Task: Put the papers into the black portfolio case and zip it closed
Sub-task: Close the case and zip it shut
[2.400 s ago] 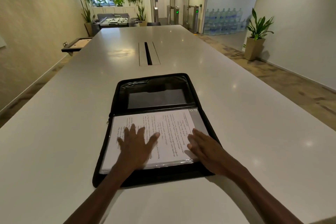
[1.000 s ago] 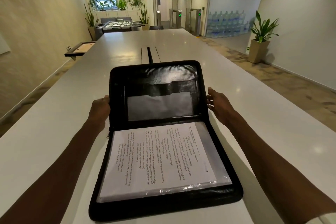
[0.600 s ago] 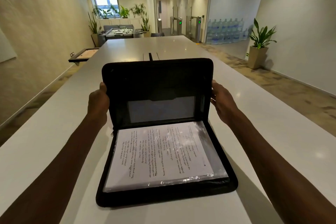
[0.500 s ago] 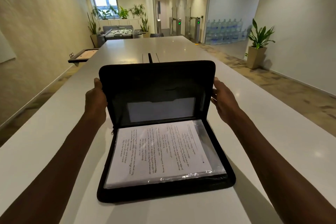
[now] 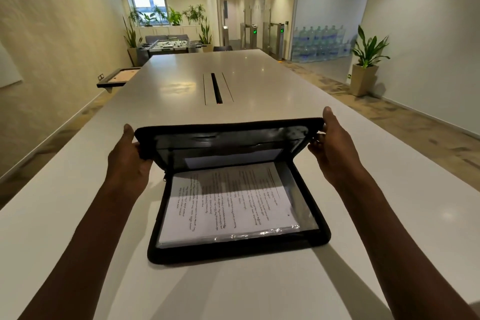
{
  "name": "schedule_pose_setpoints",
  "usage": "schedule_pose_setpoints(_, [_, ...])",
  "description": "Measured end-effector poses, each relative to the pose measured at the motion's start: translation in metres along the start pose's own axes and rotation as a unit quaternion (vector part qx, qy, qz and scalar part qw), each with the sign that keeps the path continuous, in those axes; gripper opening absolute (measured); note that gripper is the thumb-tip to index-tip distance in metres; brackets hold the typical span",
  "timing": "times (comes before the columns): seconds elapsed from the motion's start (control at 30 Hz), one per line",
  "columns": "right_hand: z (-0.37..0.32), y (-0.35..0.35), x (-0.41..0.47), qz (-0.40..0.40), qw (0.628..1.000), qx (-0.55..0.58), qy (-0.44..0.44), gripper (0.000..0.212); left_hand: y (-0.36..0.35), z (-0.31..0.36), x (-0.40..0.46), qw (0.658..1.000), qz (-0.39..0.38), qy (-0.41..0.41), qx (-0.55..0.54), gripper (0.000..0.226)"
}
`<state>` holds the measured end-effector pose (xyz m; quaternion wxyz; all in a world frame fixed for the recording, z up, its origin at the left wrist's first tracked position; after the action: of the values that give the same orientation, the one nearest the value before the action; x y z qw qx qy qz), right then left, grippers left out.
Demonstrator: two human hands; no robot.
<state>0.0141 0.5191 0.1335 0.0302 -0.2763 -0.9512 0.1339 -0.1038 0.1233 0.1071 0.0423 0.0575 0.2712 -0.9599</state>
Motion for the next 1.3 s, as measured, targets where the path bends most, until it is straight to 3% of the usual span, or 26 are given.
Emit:
schedule_pose_setpoints(0.17, [0.018, 0.021, -0.013, 0.046, 0.998, -0.042, -0.025, 0.026, 0.025, -0.006, -0.012, 0.999, 0.023, -0.006, -0.025, 0.008])
schedule_pose_setpoints(0.3, [0.037, 0.039, -0.024, 0.050, 0.997, -0.013, -0.060, 0.016, 0.047, -0.022, -0.019, 0.999, 0.045, -0.015, 0.007, 0.015])
schedule_pose_setpoints(0.4, [0.053, 0.051, -0.029, 0.047, 0.996, -0.034, -0.069, 0.017, 0.055, -0.039, -0.024, 0.995, 0.019, -0.015, 0.094, 0.023])
schedule_pose_setpoints(0.5, [0.070, 0.060, -0.033, 0.040, 0.994, -0.066, -0.076, 0.016, 0.075, -0.056, -0.029, 0.992, 0.059, -0.014, 0.115, 0.038])
schedule_pose_setpoints(0.6, [0.089, 0.074, -0.035, 0.046, 0.987, -0.127, -0.089, 0.008, 0.086, -0.072, -0.037, 0.988, 0.061, -0.004, 0.139, 0.042])
schedule_pose_setpoints(0.77, [0.114, 0.095, -0.036, 0.068, 0.962, -0.249, -0.093, 0.019, 0.099, -0.091, -0.049, 0.974, 0.056, 0.000, 0.220, 0.040])
schedule_pose_setpoints(0.87, [0.120, 0.101, -0.035, 0.075, 0.940, -0.323, -0.074, 0.018, 0.096, -0.091, -0.059, 0.949, 0.043, -0.038, 0.309, 0.038])
schedule_pose_setpoints(1.07, [0.123, 0.103, -0.033, 0.066, 0.892, -0.445, -0.042, 0.020, 0.084, -0.074, -0.078, 0.868, 0.068, -0.139, 0.473, 0.033])
schedule_pose_setpoints(1.3, [0.122, 0.094, -0.029, 0.055, 0.832, -0.552, -0.023, 0.024, 0.082, -0.074, -0.083, 0.847, 0.089, -0.147, 0.503, 0.033])
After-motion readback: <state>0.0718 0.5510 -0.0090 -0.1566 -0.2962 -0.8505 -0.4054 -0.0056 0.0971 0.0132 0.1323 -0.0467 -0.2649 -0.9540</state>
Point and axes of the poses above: each hand's wrist, its own x-axis towards the middle knuckle, its own y-axis out of the back of the hand, z = x × y, the point moved 9 cm from there along x, towards the middle knuckle, and after that the axes turned 1 degree about -y, right-handed, at the moved point
